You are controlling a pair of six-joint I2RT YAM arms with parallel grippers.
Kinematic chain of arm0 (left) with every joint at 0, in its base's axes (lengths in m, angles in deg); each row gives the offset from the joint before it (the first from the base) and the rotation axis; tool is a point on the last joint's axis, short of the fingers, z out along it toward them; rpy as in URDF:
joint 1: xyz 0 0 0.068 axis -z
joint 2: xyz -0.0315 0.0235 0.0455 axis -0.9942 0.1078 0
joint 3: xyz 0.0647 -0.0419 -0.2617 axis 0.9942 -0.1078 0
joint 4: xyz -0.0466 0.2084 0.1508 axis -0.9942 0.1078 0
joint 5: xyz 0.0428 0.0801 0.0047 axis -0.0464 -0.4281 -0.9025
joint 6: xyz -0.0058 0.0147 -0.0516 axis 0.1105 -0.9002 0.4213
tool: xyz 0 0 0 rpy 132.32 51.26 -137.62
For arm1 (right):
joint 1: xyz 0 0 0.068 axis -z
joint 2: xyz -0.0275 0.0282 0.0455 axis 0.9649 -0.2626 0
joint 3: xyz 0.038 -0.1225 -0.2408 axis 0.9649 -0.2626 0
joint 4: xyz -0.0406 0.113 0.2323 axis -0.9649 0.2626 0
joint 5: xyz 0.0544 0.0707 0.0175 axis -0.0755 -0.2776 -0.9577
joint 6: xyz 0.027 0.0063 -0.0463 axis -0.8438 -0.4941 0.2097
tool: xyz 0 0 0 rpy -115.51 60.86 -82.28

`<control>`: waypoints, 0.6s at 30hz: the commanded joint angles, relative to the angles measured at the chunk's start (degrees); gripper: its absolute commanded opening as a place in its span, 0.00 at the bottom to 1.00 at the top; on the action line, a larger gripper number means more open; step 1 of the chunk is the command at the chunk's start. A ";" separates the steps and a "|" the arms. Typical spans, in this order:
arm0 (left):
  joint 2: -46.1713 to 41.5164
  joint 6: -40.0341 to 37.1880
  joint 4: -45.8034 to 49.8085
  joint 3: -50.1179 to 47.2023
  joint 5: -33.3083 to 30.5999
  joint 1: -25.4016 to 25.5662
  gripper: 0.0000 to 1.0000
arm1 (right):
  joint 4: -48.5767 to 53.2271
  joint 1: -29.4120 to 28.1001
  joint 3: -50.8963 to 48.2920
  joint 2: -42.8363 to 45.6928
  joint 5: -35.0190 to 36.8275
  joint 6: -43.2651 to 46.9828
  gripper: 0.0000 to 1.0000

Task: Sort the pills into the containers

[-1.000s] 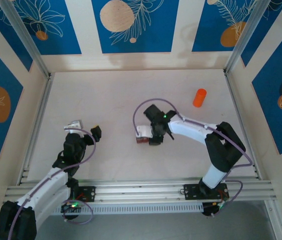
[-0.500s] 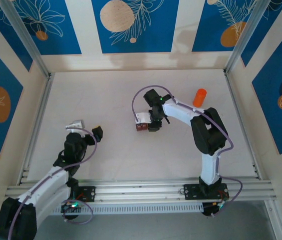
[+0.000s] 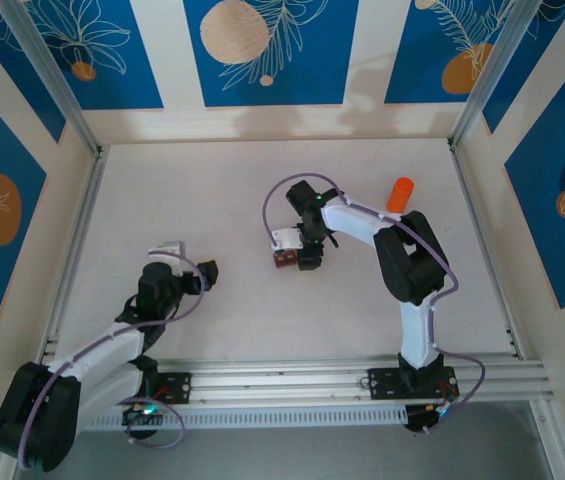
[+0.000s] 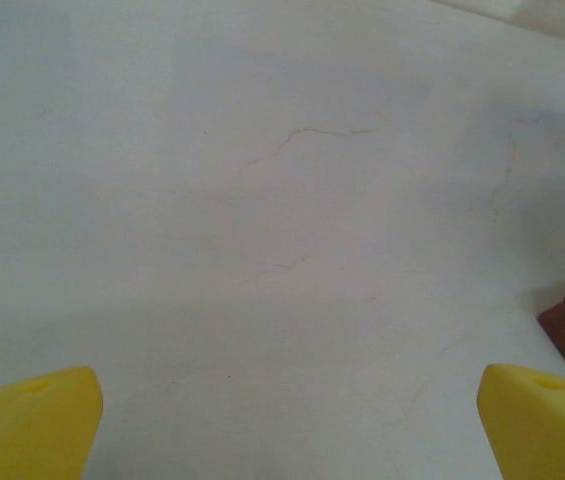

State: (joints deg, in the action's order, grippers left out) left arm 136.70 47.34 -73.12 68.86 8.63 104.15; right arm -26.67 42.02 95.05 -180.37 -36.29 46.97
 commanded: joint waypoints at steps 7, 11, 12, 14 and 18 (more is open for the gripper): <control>0.15 -3.12 -0.91 3.22 1.91 2.31 0.95 | -2.81 2.20 -2.80 12.04 -7.71 -10.87 0.66; 0.12 -3.76 1.25 4.98 1.30 3.78 0.96 | -9.41 3.61 -7.73 17.93 -6.75 -25.94 0.66; 0.10 -3.85 1.74 5.47 0.97 4.15 0.96 | -9.87 4.17 -8.11 18.59 -6.53 -30.31 0.66; 0.25 -3.99 2.84 6.47 0.22 4.94 0.96 | -9.66 6.82 -8.76 19.68 -10.61 -40.93 0.65; 0.69 -4.16 4.69 8.80 0.07 6.21 0.95 | -10.82 11.74 -11.24 20.91 -18.37 -58.92 0.61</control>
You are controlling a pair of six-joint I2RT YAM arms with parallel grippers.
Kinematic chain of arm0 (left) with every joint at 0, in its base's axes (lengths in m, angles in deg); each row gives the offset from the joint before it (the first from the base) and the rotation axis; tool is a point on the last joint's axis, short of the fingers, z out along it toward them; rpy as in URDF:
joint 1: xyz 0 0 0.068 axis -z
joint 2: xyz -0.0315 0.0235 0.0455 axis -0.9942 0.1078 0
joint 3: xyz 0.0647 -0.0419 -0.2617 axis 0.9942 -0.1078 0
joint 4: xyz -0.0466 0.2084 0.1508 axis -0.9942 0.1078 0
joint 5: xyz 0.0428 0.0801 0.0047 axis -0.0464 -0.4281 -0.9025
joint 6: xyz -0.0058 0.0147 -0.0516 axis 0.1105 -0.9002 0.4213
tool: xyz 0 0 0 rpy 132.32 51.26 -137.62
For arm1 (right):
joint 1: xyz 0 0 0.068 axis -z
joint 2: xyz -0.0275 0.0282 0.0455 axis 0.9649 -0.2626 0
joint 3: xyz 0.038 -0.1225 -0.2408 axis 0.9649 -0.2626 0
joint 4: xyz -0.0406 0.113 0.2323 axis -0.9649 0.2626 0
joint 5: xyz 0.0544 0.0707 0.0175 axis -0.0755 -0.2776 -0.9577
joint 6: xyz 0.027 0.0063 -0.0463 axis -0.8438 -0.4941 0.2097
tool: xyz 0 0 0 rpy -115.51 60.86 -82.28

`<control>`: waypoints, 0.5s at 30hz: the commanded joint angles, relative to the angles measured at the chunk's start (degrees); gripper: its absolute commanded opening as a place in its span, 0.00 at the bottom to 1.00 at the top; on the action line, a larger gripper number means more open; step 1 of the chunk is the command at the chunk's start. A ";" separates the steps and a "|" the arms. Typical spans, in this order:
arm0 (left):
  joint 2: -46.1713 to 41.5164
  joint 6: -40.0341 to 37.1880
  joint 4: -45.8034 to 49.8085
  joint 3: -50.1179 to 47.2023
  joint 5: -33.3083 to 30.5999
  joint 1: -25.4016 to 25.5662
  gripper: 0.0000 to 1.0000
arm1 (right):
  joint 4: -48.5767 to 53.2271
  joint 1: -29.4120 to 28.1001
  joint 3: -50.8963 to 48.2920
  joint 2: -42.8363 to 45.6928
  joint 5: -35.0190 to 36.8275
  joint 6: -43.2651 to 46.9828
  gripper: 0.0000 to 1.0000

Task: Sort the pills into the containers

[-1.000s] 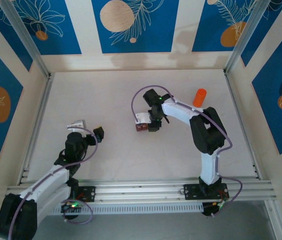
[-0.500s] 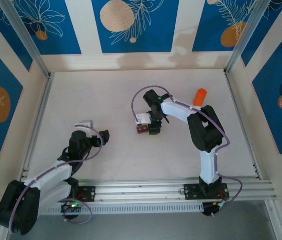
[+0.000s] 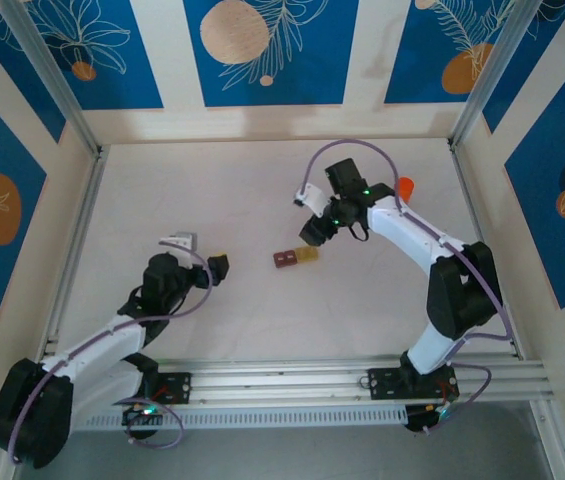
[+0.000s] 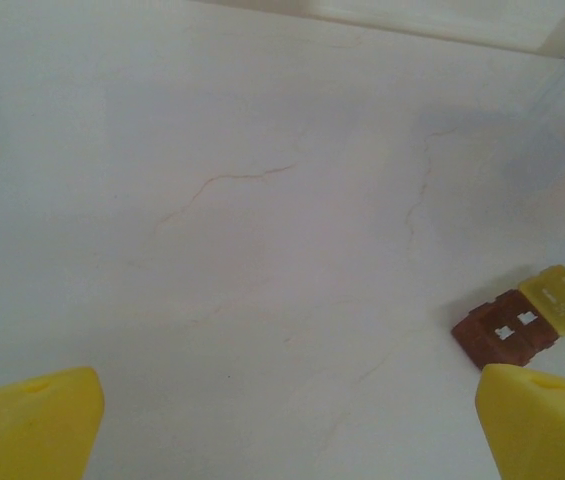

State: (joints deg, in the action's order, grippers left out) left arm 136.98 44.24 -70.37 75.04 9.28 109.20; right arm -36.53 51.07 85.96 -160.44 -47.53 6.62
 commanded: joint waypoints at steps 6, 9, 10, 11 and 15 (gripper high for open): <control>2.10 -0.31 3.26 5.38 -1.63 2.52 0.95 | -6.36 8.61 -6.81 0.56 -10.57 -40.67 0.61; 3.63 0.11 2.99 6.69 -1.83 2.71 0.96 | -8.18 9.06 -8.29 -0.58 -13.26 -43.08 0.61; 4.06 0.13 3.00 7.28 -1.83 2.99 0.96 | -8.29 8.88 -8.47 -1.00 -13.59 -42.58 0.61; 4.41 0.13 2.99 7.69 -1.87 3.14 0.95 | -8.03 8.57 -8.41 -1.50 -13.40 -41.99 0.61; 5.14 -1.10 2.99 8.66 -2.31 3.69 0.96 | -6.51 8.17 -7.78 -4.14 -14.62 -40.89 0.60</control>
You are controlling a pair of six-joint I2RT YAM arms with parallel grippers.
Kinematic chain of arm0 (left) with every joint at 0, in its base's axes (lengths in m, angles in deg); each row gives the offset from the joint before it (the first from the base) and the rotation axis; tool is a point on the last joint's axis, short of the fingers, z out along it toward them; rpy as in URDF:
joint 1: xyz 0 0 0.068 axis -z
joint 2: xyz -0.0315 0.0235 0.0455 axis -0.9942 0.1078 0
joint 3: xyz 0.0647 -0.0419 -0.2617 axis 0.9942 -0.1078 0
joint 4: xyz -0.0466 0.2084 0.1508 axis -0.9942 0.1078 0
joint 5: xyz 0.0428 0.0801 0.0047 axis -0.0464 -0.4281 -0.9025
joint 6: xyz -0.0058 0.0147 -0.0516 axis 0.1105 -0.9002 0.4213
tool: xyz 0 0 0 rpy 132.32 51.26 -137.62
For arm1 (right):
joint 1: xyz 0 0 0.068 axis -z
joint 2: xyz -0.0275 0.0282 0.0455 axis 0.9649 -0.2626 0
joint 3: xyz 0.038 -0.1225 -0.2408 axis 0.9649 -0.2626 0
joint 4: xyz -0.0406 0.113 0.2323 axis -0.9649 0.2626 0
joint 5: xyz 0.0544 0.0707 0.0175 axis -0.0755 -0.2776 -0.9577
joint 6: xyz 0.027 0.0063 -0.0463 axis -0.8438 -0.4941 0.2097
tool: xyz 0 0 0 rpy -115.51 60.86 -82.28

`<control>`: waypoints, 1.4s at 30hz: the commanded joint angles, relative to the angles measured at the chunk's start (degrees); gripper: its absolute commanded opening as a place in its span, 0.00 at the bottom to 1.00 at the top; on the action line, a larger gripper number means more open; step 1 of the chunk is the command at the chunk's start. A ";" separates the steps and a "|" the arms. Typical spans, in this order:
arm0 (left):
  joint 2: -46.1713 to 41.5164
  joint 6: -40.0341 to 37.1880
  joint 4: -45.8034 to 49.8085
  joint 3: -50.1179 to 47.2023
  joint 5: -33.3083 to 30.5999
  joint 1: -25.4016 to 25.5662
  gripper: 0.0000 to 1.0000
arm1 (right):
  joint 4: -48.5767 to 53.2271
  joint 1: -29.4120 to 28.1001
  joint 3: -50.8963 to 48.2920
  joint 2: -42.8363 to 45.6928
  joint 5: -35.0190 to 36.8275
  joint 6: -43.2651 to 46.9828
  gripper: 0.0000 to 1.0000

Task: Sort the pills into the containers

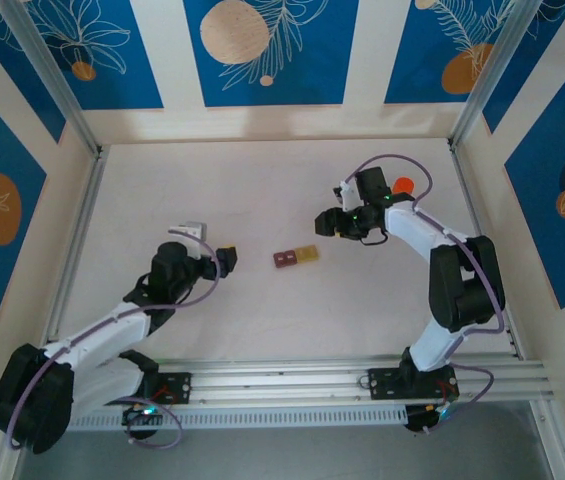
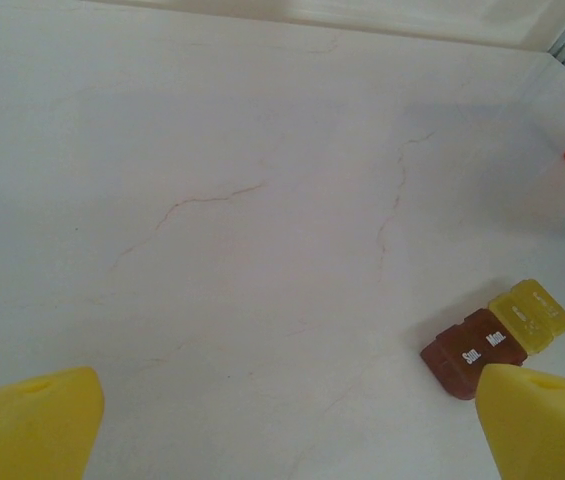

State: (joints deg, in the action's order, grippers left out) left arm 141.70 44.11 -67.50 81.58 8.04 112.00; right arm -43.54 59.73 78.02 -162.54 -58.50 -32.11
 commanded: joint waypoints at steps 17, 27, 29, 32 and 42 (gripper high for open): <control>-0.03 -5.16 2.78 4.18 -0.50 1.01 0.97 | 8.87 -5.32 6.34 -12.70 -3.91 8.96 0.61; -0.05 -5.03 2.51 3.85 0.61 0.96 0.97 | 9.85 -5.67 7.54 -15.48 -2.75 9.90 0.60; -0.03 -4.87 2.37 3.73 0.73 0.96 0.97 | 9.63 -5.83 7.54 -15.73 -2.71 9.80 0.61; 0.13 -4.61 2.24 3.63 0.90 0.99 0.97 | 9.56 -6.22 7.58 -16.10 -2.70 9.98 0.61; 0.32 -4.83 2.15 3.75 1.53 1.04 0.97 | 9.63 -6.61 8.26 -17.12 -2.67 10.25 0.61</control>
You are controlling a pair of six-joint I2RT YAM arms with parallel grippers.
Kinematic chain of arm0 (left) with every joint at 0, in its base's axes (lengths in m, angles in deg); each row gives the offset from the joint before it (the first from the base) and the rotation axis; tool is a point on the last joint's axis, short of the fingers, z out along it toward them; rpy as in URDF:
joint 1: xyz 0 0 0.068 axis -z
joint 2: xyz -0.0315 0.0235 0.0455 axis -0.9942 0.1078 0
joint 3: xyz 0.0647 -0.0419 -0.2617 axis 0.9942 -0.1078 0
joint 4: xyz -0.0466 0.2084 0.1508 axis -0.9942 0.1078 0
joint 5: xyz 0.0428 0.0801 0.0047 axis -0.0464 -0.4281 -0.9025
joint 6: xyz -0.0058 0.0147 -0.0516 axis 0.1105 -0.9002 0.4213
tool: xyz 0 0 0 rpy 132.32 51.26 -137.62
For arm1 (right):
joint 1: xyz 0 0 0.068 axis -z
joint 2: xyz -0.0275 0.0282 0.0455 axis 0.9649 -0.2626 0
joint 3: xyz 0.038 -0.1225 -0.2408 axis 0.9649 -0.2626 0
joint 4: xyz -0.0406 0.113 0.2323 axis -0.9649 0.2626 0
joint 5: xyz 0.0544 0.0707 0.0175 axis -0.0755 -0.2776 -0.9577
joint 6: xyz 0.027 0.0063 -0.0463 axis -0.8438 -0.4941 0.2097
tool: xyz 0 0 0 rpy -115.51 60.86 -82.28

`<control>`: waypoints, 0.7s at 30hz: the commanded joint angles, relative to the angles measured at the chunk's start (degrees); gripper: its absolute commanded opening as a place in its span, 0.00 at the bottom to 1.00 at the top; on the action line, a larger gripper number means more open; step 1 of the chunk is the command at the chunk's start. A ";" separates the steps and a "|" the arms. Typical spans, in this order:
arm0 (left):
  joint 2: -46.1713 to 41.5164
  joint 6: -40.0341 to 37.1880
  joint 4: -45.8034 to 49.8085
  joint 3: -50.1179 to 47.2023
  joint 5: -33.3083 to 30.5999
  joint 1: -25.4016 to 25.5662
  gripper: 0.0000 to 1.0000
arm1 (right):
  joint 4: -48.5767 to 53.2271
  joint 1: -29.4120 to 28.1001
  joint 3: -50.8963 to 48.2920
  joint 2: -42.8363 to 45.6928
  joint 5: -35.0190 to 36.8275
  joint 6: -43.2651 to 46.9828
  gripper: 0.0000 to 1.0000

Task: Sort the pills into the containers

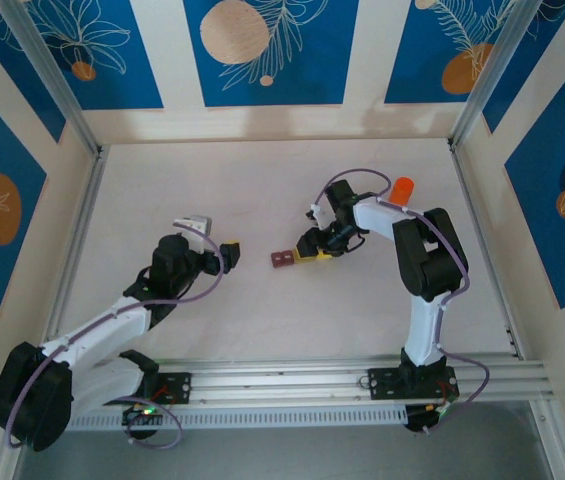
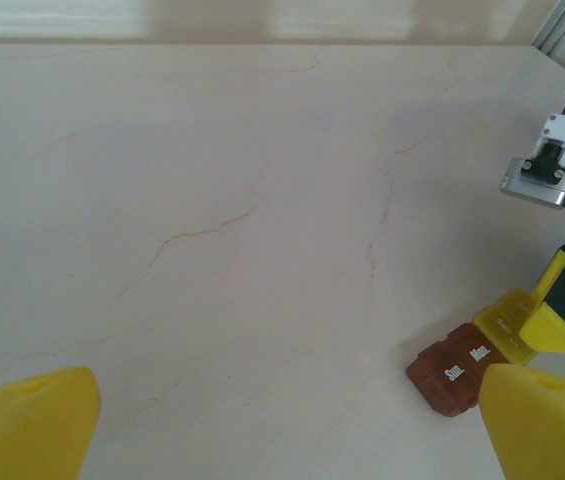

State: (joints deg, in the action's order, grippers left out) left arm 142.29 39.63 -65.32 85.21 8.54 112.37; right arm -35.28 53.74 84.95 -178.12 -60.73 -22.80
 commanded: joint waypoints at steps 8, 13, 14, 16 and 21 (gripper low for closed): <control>0.52 -1.05 0.38 0.45 2.03 0.89 0.97 | 2.41 -0.96 1.94 -2.52 1.35 1.15 0.57; 1.87 -1.85 1.10 1.65 3.27 1.19 0.97 | 3.55 -1.75 2.73 -3.41 2.79 1.64 0.51; 2.34 -2.06 1.23 1.90 3.67 1.28 0.97 | 3.85 -1.81 2.91 -3.66 3.01 1.72 0.51; 3.27 -2.45 1.41 2.52 4.80 1.55 0.97 | 3.89 -2.07 2.90 -4.05 3.50 1.82 0.50; 8.24 -5.04 4.33 6.19 8.48 2.81 0.96 | 4.04 -2.15 3.02 -4.19 4.65 1.79 0.50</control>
State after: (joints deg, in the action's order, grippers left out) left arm 148.39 37.18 -62.98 87.94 13.39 114.01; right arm -33.07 52.06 87.97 -180.13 -58.81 -21.95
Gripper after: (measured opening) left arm 0.963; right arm 0.497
